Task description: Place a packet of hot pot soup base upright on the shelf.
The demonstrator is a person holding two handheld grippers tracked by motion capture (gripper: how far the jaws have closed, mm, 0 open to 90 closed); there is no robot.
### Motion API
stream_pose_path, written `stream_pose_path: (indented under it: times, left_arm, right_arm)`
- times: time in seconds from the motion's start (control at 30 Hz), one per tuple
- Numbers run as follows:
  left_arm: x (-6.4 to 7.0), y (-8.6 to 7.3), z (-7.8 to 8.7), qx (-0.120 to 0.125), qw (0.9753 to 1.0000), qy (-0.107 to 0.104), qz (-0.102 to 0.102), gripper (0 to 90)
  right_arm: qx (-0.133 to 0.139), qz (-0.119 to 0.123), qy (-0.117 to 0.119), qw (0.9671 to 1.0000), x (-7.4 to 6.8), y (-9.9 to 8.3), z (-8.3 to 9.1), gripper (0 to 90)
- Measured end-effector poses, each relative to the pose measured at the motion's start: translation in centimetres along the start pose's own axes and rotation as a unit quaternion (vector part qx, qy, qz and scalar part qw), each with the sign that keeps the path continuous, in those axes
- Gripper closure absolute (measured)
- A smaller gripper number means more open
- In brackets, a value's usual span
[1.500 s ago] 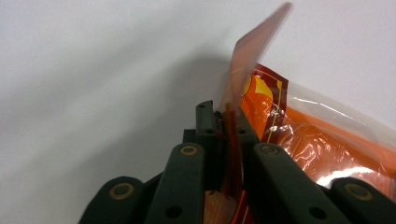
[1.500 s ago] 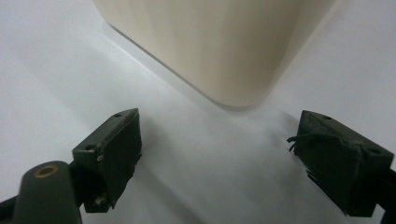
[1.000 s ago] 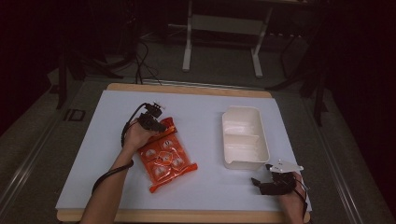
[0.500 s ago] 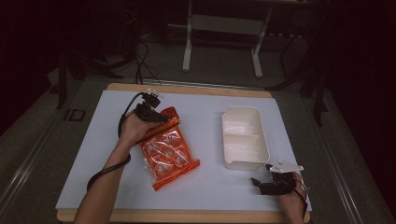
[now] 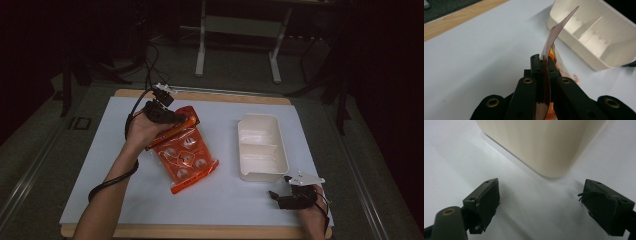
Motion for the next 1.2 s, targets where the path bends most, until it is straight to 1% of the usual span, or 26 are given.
stream_pose_path:
  times: [0.03,0.23,0.53,0.57,0.7,0.9,0.93,1.03,1.2]
  left_arm:
    - [0.3,0.3,0.5,0.009,0.9999,-0.005,0.003,90.0]
    - [0.7,1.1,1.5,0.028,0.9993,-0.023,0.014,90.0]
    - [1.6,2.0,1.9,0.054,0.9971,-0.05,0.017,90.0]
    - [1.6,2.0,1.9,0.054,0.9971,-0.05,0.017,90.0]
    - [1.9,2.6,2.0,0.065,0.9957,-0.062,0.021,90.0]
    - [2.4,3.3,2.0,0.071,0.9952,-0.064,0.019,90.0]
    - [2.6,3.5,2.1,0.074,0.995,-0.065,0.014,90.0]
    - [2.8,4.0,2.1,0.08,0.9942,-0.07,0.014,90.0]
    - [3.1,4.5,2.1,0.086,0.9935,-0.073,0.013,90.0]
  right_arm:
    - [0.0,0.001,0.001,1.0,0.0,0.0,0.0,14.5]
    - [0.002,0.003,0.002,1.0,0.0,0.0,0.0,14.5]
    - [0.003,0.004,0.002,1.0,0.0,0.0,0.1,14.4]
    - [0.003,0.004,0.002,1.0,0.0,0.0,0.1,14.4]
    - [0.005,0.004,0.003,1.0,0.0,0.0,0.1,14.4]
    - [0.005,0.004,0.003,1.0,0.0,0.0,0.1,14.5]
    - [0.005,0.003,0.003,1.0,0.0,0.0,0.1,14.5]
    - [0.006,0.003,0.004,1.0,0.0,0.0,0.1,14.4]
    - [0.009,0.002,0.004,1.0,0.0,0.0,0.2,14.5]
Point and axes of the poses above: each handheld gripper's, and its own axes: z roughly backward along the jaws, y roughly out of its top, x roughly to its right, the point moved 4 cm from there along -z, roughly forward along the jaws, and after that the axes turned 1 degree about x, right-handed, at the moved point
